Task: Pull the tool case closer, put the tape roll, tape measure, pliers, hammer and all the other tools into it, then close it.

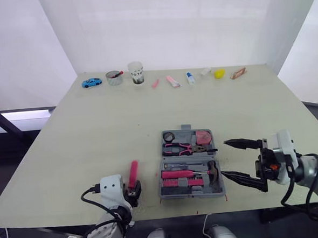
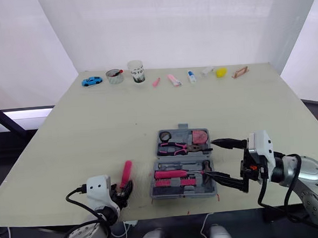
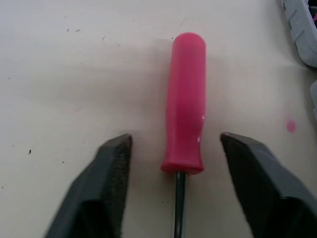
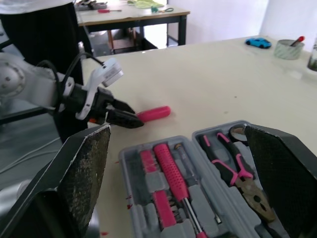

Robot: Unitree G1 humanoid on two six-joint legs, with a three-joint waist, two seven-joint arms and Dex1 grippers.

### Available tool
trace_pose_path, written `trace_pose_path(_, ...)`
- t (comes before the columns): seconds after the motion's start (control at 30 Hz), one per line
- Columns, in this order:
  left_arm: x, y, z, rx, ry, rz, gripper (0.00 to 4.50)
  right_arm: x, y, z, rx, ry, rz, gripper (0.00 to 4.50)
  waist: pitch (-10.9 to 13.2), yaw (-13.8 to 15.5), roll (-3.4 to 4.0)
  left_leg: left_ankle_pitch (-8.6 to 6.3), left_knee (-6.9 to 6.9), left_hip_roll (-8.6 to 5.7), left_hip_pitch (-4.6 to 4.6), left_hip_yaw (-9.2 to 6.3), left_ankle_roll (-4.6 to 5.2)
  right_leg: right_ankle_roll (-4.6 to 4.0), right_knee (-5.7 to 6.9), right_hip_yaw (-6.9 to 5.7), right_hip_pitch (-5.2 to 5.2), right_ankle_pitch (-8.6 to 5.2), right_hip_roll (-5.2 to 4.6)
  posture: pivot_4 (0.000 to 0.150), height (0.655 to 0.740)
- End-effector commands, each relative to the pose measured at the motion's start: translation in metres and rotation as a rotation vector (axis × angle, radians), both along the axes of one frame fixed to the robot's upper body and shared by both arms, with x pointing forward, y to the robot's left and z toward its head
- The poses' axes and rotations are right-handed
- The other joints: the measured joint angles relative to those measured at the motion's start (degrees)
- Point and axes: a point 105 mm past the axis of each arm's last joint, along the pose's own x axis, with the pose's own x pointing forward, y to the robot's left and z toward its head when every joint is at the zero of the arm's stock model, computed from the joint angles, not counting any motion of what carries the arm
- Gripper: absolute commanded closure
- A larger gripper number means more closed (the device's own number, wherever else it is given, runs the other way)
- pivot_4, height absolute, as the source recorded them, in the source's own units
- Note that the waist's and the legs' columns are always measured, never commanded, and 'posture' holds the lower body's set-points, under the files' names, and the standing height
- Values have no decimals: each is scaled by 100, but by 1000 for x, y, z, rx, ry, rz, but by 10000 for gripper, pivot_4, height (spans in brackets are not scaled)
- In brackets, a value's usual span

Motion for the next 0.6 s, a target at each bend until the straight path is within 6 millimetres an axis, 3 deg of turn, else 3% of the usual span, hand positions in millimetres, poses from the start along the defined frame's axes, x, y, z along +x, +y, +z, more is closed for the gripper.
trace_pose_path(0.03,1,-1,27,25,-98,-15,616,-5,1,3,-8,-20,40,0,2,0,-3,0,0,0,0,0,0,0,0,0,0,0,0,1500,7400)
trace_pose_path(0.33,14,-4,74,106,-261,-215,616,-2,3,1,3,-30,18,0,5,4,-6,0,0,2,1,-3,0,-1,1,-2,0,-1,3,1500,7400)
trace_pose_path(0.4,27,-9,90,208,-329,-438,616,0,6,-1,9,-32,15,0,6,17,-5,0,0,5,3,-4,0,-2,3,-4,0,-1,8,1500,7400)
trace_pose_path(0.6,53,-18,106,290,-374,-824,616,4,8,0,20,-48,3,0,12,-2,8,1,0,0,3,3,-1,-5,-3,2,-1,1,5,1500,7400)
